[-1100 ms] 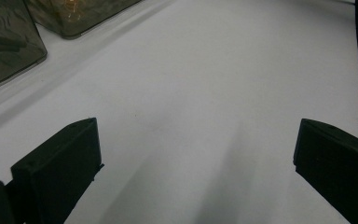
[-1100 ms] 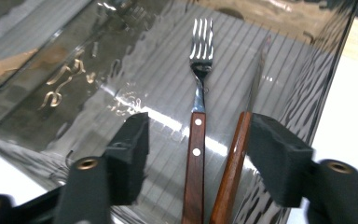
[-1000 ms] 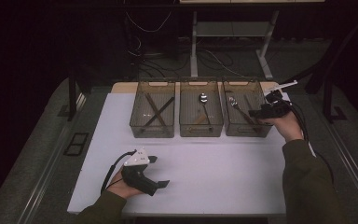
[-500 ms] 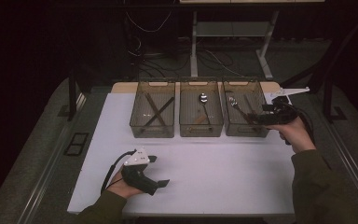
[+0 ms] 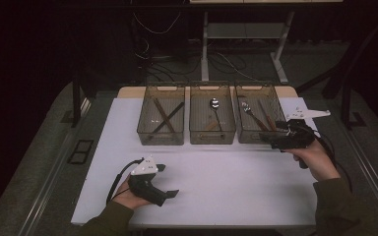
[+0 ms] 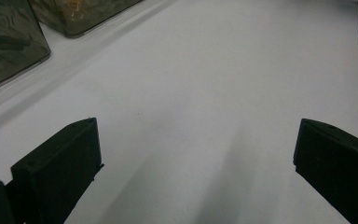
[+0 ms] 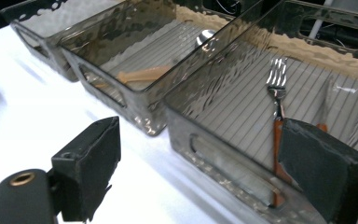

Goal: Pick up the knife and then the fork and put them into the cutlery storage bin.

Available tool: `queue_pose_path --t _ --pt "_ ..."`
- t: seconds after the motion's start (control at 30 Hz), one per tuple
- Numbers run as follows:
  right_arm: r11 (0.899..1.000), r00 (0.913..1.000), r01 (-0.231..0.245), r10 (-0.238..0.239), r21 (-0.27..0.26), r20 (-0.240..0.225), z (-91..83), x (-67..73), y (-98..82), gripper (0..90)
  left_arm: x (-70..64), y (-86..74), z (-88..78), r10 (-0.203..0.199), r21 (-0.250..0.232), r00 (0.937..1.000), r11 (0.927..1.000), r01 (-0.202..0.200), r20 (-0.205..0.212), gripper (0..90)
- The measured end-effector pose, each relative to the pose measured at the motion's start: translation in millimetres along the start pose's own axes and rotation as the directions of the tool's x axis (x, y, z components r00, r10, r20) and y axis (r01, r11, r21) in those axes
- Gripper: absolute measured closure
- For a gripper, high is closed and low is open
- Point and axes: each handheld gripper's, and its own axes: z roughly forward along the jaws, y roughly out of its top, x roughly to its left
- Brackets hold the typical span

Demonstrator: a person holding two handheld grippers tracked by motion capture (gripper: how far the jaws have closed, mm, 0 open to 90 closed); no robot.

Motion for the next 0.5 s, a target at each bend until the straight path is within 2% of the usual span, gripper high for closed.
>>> queue_pose_path --t 0.17,0.5 --pt "1.000 0.9997 0.025 -0.025 -0.008 0.000 -1.4 12.0 -15.8 12.2 -0.1 -0.1 0.0 0.000 0.001 1.0000 1.0000 0.000 -0.001 0.5" --pt "0.999 0.9992 0.039 -0.039 -0.024 0.007 -5.1 32.3 -47.1 12.2 -0.7 0.2 -0.4 0.004 0.002 1.0000 1.0000 -0.004 -0.003 0.5"
